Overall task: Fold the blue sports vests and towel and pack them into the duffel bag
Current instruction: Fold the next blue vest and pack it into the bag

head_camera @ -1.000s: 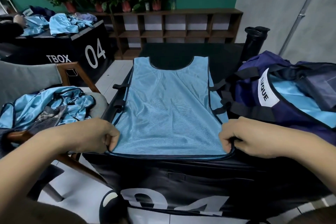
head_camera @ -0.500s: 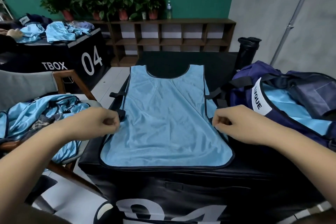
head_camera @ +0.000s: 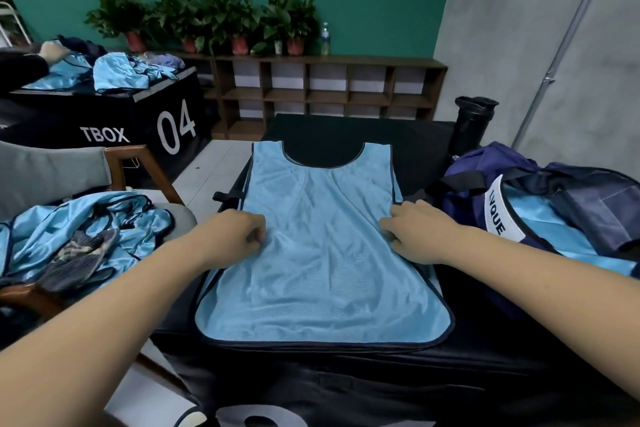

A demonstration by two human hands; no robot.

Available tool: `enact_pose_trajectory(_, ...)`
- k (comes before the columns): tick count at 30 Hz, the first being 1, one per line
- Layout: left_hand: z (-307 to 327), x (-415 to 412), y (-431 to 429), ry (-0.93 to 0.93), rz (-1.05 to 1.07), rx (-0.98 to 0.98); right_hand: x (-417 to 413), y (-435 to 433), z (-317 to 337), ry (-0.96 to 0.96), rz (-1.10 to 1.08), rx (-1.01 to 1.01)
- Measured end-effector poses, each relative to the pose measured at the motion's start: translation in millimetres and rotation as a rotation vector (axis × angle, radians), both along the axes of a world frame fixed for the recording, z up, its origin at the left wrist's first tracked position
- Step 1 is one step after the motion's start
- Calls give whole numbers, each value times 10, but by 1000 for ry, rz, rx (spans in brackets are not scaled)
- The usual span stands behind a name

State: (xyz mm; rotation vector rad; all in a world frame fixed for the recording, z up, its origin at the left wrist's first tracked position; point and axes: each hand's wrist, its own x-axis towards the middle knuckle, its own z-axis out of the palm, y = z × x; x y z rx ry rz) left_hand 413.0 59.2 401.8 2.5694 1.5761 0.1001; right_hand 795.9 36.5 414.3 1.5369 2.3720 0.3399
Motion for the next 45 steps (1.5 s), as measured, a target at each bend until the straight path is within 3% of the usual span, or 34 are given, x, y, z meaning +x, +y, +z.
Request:
enact_pose_trajectory(6,58,-166,102,109,92,-30,155,86,22,-259,-78,4)
enact_pose_trajectory(11,69,-205,178,129,123,-60,146,177,10,-193,-122,78)
enact_pose_trajectory(15,72,-168,234,143,132,-66,37,221,-11,-40,50,72)
enact_pose_trajectory(20,61,-123,337,181,170,-106,135,412,39,-223,-26,-17)
enact_pose_trajectory(22,44,-97,378,196,186,-106,183,534,100,-159,-89,-15)
enact_pose_trajectory(26,24,20,455,128,231,-45,214,774,219,167,-236,67)
enact_pose_trajectory(32,-58,253,591,15,242,39,163,1122,275,360,-464,-6)
enact_pose_trajectory(45,-237,463,948,-39,314,44,232,1636,341,264,-642,-155)
